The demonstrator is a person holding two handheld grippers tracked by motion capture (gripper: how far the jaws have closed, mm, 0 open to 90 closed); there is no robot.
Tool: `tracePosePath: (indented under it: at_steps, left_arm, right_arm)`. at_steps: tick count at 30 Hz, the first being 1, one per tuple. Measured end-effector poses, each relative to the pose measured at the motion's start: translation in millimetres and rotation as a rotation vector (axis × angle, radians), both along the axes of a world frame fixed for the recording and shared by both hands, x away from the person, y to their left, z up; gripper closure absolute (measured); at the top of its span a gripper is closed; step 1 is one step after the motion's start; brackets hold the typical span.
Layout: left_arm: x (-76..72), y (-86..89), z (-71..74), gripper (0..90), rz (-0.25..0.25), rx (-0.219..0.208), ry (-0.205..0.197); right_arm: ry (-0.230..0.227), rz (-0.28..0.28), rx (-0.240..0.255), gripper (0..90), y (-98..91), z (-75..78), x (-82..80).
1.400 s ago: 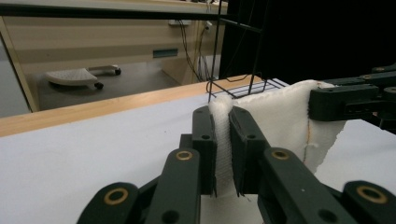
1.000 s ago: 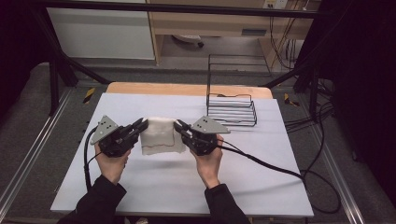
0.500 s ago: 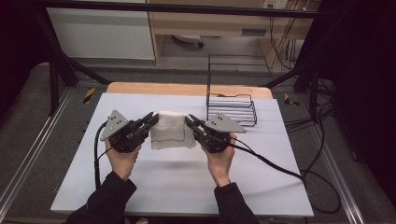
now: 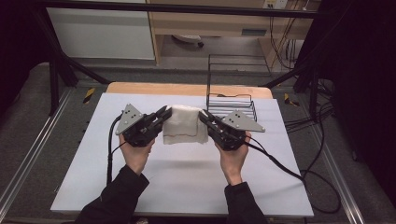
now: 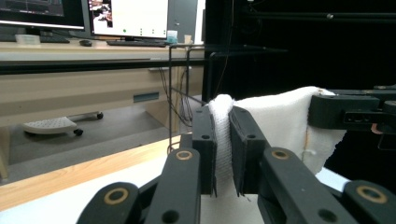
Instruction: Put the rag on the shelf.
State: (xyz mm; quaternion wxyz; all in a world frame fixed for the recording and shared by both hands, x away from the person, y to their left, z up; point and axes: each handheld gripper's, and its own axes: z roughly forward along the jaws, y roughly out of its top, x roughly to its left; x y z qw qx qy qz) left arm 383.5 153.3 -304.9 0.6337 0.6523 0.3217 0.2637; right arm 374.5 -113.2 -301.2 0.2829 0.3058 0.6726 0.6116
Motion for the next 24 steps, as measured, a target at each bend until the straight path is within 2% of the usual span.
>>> tracePosePath:
  at_steps: [8, 14, 24]
  left_arm:
    - [5.8, -16.9, 9.8, 81.2, -0.007, -0.019, -0.022]
    - [9.4, -26.5, 19.9, 81.1, -0.012, -0.03, -0.053]
    - [18.6, -42.3, 32.4, 81.2, -0.026, -0.043, -0.065]
  right_arm:
    - [-0.034, -0.026, 0.009, 83.0, -14.3, 10.1, -2.3]
    - [-0.061, -0.044, 0.021, 83.0, -23.2, 18.2, -0.8]
    - [-0.082, -0.079, 0.049, 83.0, -37.2, 29.9, 6.6]
